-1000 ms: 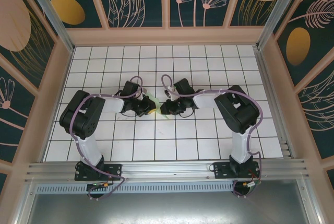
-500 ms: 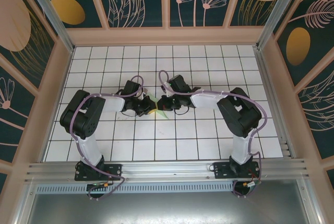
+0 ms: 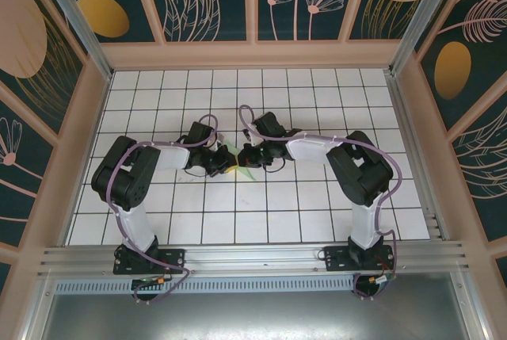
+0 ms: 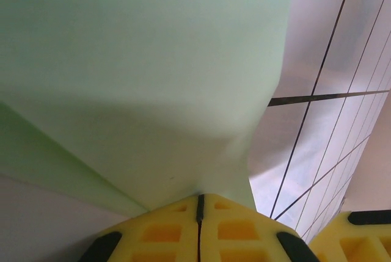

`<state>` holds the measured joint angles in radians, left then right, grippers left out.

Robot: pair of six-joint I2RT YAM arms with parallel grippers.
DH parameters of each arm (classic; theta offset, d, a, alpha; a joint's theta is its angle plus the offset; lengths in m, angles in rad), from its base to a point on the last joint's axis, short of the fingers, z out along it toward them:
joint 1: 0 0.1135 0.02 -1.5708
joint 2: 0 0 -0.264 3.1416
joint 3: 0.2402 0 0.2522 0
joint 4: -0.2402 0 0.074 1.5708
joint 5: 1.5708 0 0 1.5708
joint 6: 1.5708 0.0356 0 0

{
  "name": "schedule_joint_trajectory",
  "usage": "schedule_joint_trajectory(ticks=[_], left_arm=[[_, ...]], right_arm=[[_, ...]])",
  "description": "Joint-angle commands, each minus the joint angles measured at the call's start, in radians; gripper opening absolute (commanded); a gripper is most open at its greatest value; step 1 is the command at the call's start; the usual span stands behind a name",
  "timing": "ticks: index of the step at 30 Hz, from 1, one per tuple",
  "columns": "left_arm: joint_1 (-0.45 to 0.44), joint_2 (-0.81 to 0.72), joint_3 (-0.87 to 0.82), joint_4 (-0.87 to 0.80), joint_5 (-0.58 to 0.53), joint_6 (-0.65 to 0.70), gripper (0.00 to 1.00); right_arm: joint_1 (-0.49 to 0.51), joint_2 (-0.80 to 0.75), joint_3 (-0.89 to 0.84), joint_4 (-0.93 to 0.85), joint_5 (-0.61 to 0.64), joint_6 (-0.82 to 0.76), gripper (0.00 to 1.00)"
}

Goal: Fold a paper plane with a square sheet of paper (pick it up from the middle)
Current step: Fold the wing for the fifth time at the center of the table.

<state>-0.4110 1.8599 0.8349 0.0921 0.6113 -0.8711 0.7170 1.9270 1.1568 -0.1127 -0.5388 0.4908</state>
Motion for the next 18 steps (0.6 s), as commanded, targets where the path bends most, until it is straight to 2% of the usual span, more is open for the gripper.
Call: schedule_joint_trajectory(ticks=[1, 9, 18], left_arm=[[0.015, 0.132, -0.025, -0.061, -0.318, 0.014, 0.07], [0.016, 0.119, -0.028, -0.052, -0.296, 0.020, 0.07], [0.015, 0.114, -0.033, -0.048, -0.286, 0.022, 0.08]], right_arm=[[0.014, 0.042, -0.030, -0.028, 0.082, -0.026, 0.03], [0.015, -0.106, -0.096, 0.062, 0.098, -0.026, 0.06], [0.032, -0.034, -0.049, 0.051, 0.074, -0.022, 0.05]])
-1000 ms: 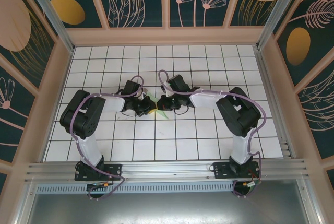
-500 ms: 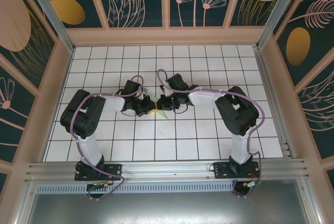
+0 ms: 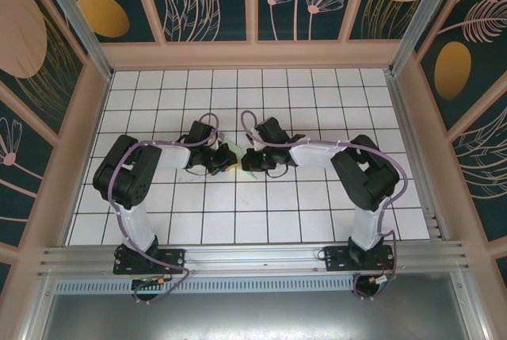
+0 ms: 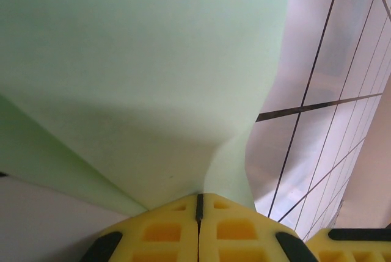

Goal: Fold a paper plane with a square sheet of paper (pick it up from the middle)
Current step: Fold the wing for the fifth time at the center of the table.

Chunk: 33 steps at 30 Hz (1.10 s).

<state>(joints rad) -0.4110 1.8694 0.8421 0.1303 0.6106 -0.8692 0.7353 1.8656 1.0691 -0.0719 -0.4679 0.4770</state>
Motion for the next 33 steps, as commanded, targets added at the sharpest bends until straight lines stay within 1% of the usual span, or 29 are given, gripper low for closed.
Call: schedule_joint_trajectory(ticks=[1, 8, 18, 24, 27, 33], left_arm=[[0.016, 0.104, -0.040, -0.086, -0.285, 0.021, 0.07], [0.015, 0.102, -0.038, -0.099, -0.299, 0.024, 0.08], [0.016, 0.100, -0.033, -0.116, -0.331, 0.023, 0.07], [0.016, 0.106, -0.026, -0.133, -0.357, 0.028, 0.07], [0.015, 0.109, -0.023, -0.141, -0.368, 0.031, 0.07], [0.016, 0.109, -0.019, -0.143, -0.364, 0.033, 0.07]], right_arm=[[0.014, 0.038, 0.046, 0.006, 0.004, -0.009, 0.05], [0.004, 0.085, 0.058, -0.017, 0.032, -0.003, 0.04], [-0.015, 0.073, -0.008, -0.026, 0.021, -0.005, 0.03], [-0.017, 0.074, -0.017, -0.067, 0.050, -0.022, 0.03], [-0.017, 0.068, -0.010, -0.086, 0.061, -0.034, 0.03], [0.002, 0.005, 0.013, -0.091, 0.018, -0.063, 0.04]])
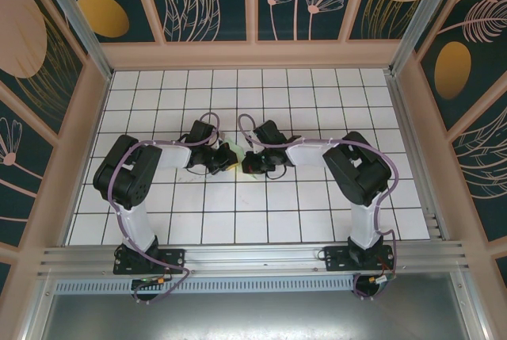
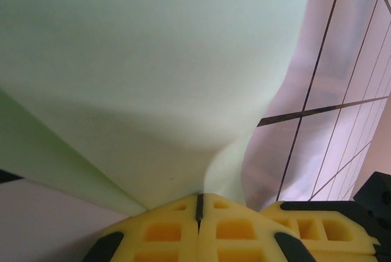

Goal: Fold a paper plane with a square sheet of paper (pick it up from the middle)
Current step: Fold the wing for the fifth time at the center of the table.

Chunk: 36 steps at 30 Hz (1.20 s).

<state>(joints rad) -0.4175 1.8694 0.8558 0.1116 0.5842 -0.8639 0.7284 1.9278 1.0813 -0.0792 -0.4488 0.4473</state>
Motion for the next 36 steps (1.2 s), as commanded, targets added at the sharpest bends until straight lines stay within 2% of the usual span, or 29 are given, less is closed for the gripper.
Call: schedule_joint_trajectory(ticks=[1, 17, 27, 36], left_arm=[[0.023, 0.111, -0.031, -0.125, -0.336, 0.028, 0.07], [0.023, 0.118, -0.032, -0.125, -0.333, 0.033, 0.07], [0.023, 0.122, -0.032, -0.127, -0.331, 0.036, 0.07], [0.023, 0.120, -0.034, -0.124, -0.328, 0.037, 0.07]], right_arm=[[0.017, -0.064, 0.007, -0.093, -0.001, -0.040, 0.04], [0.032, -0.027, 0.023, -0.157, 0.094, -0.038, 0.04], [0.006, -0.017, -0.016, -0.125, 0.052, -0.026, 0.04], [0.006, -0.060, 0.045, -0.106, -0.017, -0.032, 0.05]])
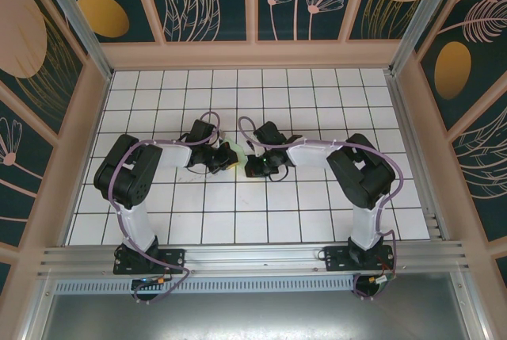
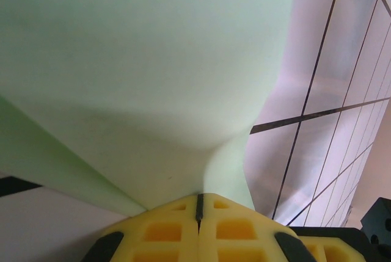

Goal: Fold a paper plane with a square sheet of paper (pick it up from the middle)
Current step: Fold the wing for the fifth time at the center of the table.

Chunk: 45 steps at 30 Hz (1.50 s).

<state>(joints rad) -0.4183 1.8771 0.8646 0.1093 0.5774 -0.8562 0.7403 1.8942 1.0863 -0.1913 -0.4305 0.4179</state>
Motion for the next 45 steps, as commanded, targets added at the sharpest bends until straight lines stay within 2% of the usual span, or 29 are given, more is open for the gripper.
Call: schedule_joint_trajectory(ticks=[1, 10, 22, 39, 45], left_arm=[[0.023, 0.112, -0.042, -0.122, -0.320, 0.028, 0.07], [0.024, 0.112, -0.044, -0.121, -0.318, 0.031, 0.07], [0.024, 0.118, -0.044, -0.123, -0.326, 0.029, 0.06], [0.024, 0.122, -0.042, -0.143, -0.358, 0.034, 0.06], [0.024, 0.125, -0.044, -0.157, -0.397, 0.040, 0.02]], right_arm=[[-0.005, -0.018, 0.051, 0.005, -0.037, -0.005, 0.04], [-0.005, 0.048, 0.080, -0.017, -0.022, -0.022, 0.04], [-0.019, 0.062, 0.047, -0.063, 0.055, -0.039, 0.04], [-0.042, 0.094, 0.003, -0.096, 0.043, -0.085, 0.01], [-0.054, 0.063, -0.033, -0.117, -0.007, -0.113, 0.00]])
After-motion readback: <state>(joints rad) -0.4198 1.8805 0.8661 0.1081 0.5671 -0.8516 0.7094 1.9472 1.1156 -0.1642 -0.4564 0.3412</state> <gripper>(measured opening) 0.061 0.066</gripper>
